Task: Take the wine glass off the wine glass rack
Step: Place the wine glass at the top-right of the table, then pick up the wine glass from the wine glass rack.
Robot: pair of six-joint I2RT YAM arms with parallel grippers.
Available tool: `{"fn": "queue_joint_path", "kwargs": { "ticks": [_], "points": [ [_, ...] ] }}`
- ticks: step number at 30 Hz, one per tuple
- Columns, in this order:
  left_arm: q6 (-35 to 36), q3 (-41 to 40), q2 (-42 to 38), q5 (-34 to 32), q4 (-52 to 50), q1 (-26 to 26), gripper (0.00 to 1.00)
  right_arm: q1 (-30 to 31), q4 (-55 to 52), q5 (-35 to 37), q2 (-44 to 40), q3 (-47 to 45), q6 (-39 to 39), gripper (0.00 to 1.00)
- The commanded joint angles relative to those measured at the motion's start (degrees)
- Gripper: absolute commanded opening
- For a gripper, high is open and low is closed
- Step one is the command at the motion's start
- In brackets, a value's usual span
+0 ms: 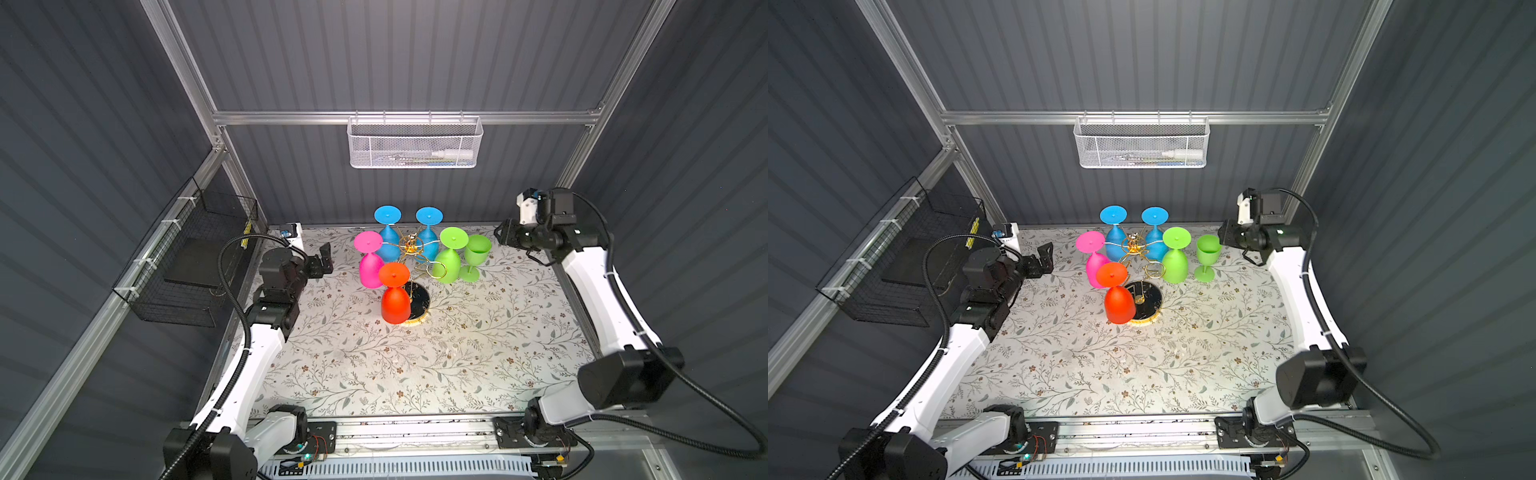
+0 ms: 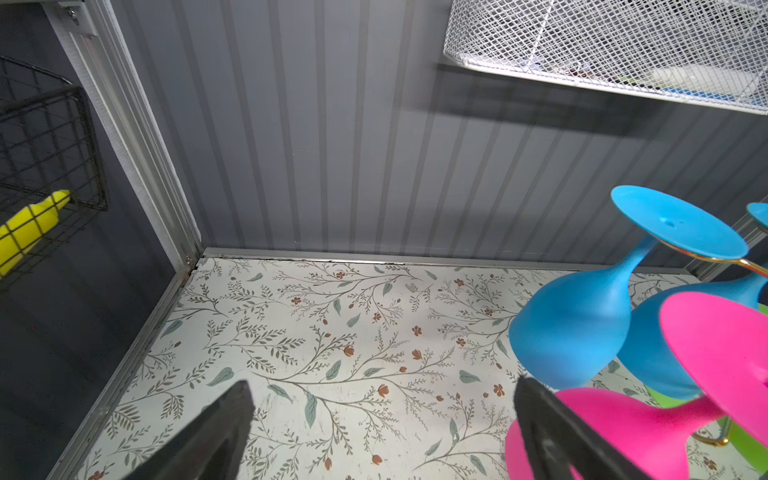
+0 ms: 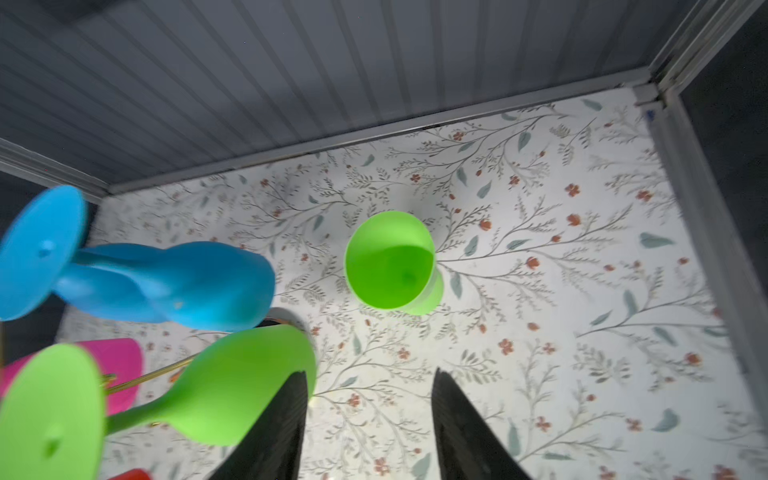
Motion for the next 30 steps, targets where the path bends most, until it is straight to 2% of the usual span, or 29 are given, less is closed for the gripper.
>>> {"fn": "queue_joint_path", "kwargs": {
  "ticks": [1, 4, 7, 16, 24, 30],
  "points": [
    [-0.2, -0.4, -1.1, -0.4, -0.3, 0.2, 1.00, 0.3, 8.9, -11.3, -5.5, -6.9, 7.4, 0.55],
    [-0.4, -0.3, -1.0, -0.1, -0.5, 0.2, 1.00, 0.6, 14.8, -16.0, -10.6, -14.1, 11.8, 0.60],
    [-0.3, -0.5, -1.2, -0.2, -0.4, 0.2, 1.00, 1.9, 17.4, -17.0, -13.1, -17.5, 14.7, 0.62],
    [-0.4, -0.5, -1.2, 0.0, -0.5, 0.2, 1.00, 7.6, 24.5, -18.1, -9.3, -17.9, 21.1, 0.63],
    [-0.3, -0.5, -1.6, 0.1, -0.6, 0.2, 1.00, 8.5, 27.6, -19.3, -6.7, -17.5, 25.3, 0.60],
    [-0.3, -0.6, -1.8, 0.1, -0.6, 0.2, 1.00, 8.7, 29.6, -20.4, -6.0, -18.1, 27.1, 0.51]
  ]
}}
